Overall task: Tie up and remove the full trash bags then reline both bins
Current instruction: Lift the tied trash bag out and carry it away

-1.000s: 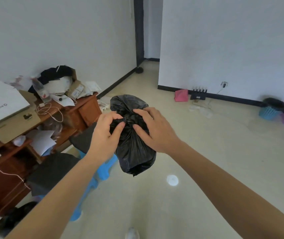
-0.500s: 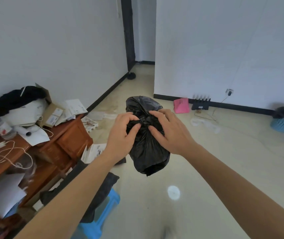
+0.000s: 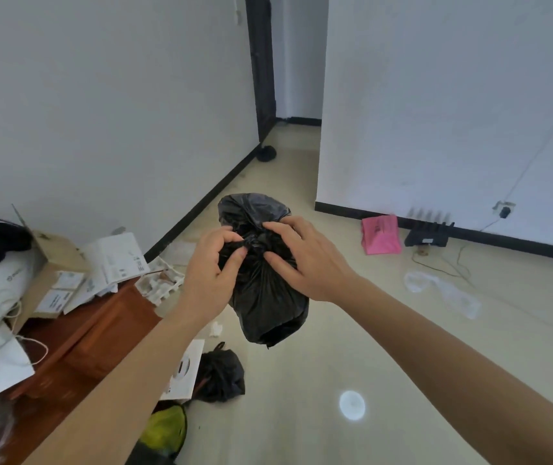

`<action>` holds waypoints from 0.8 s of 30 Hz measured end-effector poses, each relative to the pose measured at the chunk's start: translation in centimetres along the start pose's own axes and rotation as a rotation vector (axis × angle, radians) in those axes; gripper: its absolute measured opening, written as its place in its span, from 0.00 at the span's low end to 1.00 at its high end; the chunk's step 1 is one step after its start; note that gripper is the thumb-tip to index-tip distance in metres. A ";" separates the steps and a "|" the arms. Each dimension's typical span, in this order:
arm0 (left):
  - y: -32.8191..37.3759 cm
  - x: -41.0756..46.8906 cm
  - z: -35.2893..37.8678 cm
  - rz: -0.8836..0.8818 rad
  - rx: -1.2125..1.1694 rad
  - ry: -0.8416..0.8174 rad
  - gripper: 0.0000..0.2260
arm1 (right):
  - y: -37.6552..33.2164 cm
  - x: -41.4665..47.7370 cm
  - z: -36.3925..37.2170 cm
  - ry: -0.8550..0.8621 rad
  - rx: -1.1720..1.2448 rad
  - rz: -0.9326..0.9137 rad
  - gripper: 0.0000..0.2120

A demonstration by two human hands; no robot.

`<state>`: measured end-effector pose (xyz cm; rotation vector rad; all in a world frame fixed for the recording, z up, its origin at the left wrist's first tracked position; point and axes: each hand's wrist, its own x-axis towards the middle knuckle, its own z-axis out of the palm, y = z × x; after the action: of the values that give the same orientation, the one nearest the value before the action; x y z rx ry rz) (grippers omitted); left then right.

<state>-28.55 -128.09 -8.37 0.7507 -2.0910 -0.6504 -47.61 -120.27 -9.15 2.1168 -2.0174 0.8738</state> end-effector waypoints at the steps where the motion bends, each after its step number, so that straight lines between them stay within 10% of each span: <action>1: -2.0 2.2 0.4 -0.016 -0.003 0.010 0.07 | 1.4 2.8 1.3 -0.014 -0.002 -0.015 0.25; 24: -37.6 66.0 20.7 -0.095 -0.146 -0.147 0.09 | 44.8 59.1 19.8 0.043 0.012 0.149 0.24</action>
<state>-67.88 -196.25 -10.84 0.7418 -2.1225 -0.9253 -85.23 -187.06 -12.86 1.9562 -2.1757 0.9462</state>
